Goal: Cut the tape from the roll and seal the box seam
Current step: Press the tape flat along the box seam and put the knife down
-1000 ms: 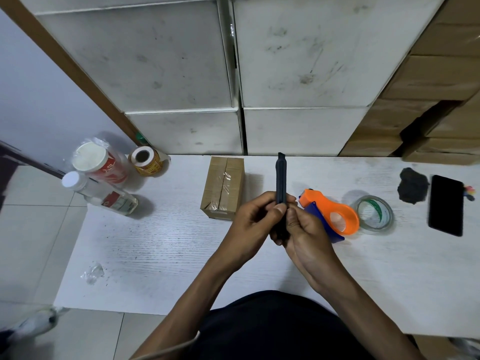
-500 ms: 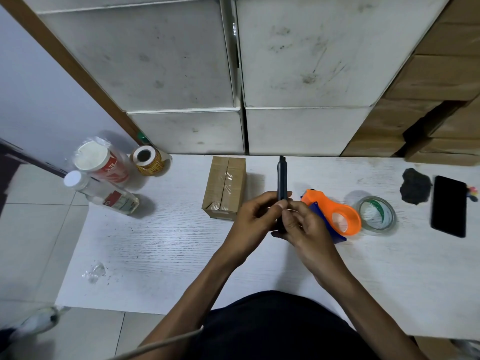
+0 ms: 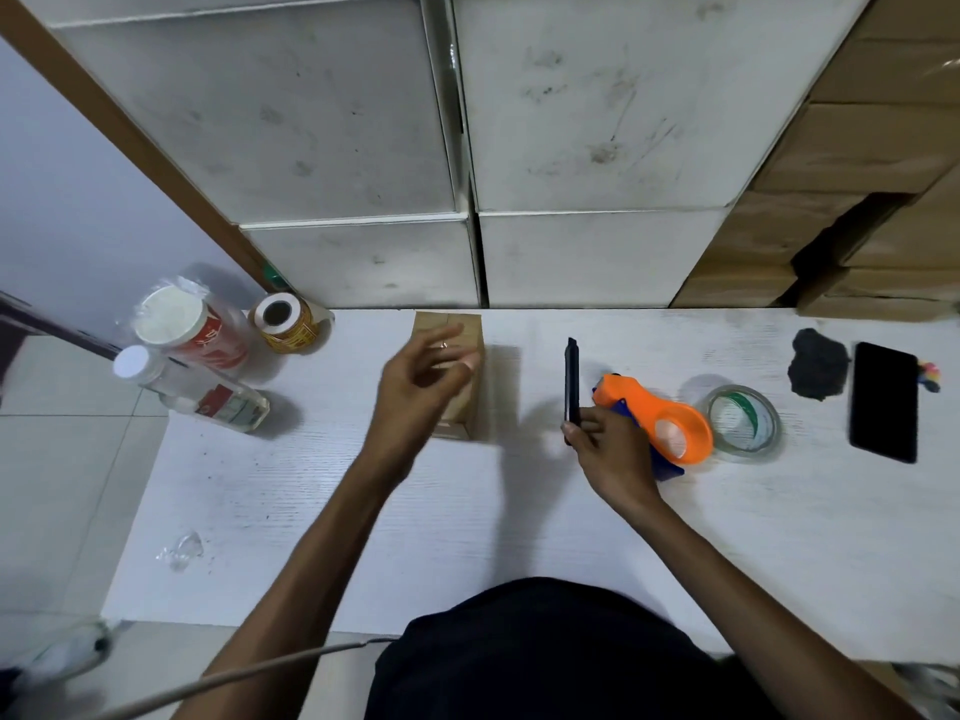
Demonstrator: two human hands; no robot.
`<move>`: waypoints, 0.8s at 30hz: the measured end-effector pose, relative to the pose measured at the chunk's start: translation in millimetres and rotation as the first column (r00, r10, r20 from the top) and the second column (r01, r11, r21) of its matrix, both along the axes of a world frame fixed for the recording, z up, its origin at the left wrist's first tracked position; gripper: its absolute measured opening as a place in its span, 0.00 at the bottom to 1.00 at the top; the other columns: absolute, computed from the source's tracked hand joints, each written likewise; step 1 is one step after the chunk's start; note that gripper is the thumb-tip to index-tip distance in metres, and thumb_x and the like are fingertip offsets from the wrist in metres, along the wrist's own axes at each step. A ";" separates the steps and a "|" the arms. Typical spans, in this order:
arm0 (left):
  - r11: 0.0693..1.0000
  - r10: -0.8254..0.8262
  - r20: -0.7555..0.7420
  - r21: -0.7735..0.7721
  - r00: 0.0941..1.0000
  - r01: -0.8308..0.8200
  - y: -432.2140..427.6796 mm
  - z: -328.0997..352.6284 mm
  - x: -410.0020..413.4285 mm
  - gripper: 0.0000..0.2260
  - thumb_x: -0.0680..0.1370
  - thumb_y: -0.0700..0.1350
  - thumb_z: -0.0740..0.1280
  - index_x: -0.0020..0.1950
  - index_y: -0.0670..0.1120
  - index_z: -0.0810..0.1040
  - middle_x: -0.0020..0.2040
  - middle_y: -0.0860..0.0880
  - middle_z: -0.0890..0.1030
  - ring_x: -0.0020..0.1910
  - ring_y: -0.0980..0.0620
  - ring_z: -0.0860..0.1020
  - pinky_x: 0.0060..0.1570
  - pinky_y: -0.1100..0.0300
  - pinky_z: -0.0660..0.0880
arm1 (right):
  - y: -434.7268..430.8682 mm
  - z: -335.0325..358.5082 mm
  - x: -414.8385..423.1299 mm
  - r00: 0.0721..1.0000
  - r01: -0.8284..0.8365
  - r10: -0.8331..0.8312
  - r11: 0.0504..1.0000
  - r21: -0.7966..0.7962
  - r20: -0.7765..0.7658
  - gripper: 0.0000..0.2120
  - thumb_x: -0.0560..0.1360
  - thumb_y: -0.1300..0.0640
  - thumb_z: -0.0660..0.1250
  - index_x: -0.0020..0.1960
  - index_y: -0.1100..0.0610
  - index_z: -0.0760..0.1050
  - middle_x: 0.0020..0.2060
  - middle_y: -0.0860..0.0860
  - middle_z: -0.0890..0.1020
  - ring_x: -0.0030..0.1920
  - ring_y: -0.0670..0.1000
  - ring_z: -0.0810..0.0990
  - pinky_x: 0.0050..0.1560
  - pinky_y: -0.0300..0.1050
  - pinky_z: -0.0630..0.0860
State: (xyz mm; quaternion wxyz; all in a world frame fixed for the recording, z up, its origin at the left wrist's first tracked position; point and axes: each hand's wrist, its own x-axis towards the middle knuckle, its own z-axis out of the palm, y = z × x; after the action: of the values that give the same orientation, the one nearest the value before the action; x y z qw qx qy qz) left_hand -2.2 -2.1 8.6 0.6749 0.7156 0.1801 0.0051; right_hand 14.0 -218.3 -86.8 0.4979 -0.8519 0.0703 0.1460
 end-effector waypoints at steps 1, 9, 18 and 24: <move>1.000 0.019 0.032 0.018 0.999 -0.020 9.0 5.9 -0.6 0.15 0.77 0.39 0.72 0.62 0.50 0.79 0.53 0.46 0.86 0.54 0.49 0.83 0.51 0.57 0.79 | -0.4 -7.8 1.3 1.000 -0.018 0.018 0.999 -0.042 -0.009 0.06 0.77 0.60 0.68 0.51 0.62 0.81 0.41 0.55 0.86 0.43 0.52 0.84 0.40 0.38 0.74; 0.944 0.066 0.271 0.296 0.960 -0.148 41.0 43.4 -6.7 0.14 0.77 0.41 0.74 0.62 0.48 0.78 0.51 0.52 0.84 0.49 0.59 0.83 0.48 0.65 0.81 | 5.7 -49.4 12.6 0.985 -0.172 0.174 0.948 -0.268 -0.018 0.09 0.77 0.58 0.67 0.46 0.63 0.82 0.38 0.56 0.85 0.40 0.54 0.84 0.40 0.48 0.80; 0.218 -0.378 -0.295 0.893 0.878 0.394 41.1 -85.6 -13.7 0.36 0.72 0.52 0.76 0.76 0.51 0.64 0.77 0.40 0.66 0.71 0.33 0.65 0.52 0.39 0.80 | 12.0 -56.0 14.1 0.946 -0.282 0.324 0.817 -0.503 -0.005 0.14 0.78 0.51 0.66 0.47 0.63 0.78 0.41 0.58 0.83 0.41 0.57 0.82 0.36 0.46 0.71; 0.234 -0.374 -0.197 0.925 0.906 0.298 37.4 -85.5 -19.4 0.33 0.69 0.43 0.78 0.72 0.52 0.70 0.72 0.41 0.72 0.64 0.32 0.71 0.39 0.45 0.80 | -53.4 -12.0 11.9 0.854 -0.006 0.275 0.854 -0.520 0.441 0.10 0.75 0.58 0.68 0.55 0.60 0.79 0.46 0.59 0.83 0.47 0.61 0.79 0.48 0.51 0.74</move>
State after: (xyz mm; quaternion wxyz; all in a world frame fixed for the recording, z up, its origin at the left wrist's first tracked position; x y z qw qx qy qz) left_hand -21.6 35.3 -76.9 0.1212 0.9919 -0.0368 -0.0125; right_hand 25.9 -271.6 -98.8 0.2480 -0.9623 -0.0903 -0.0657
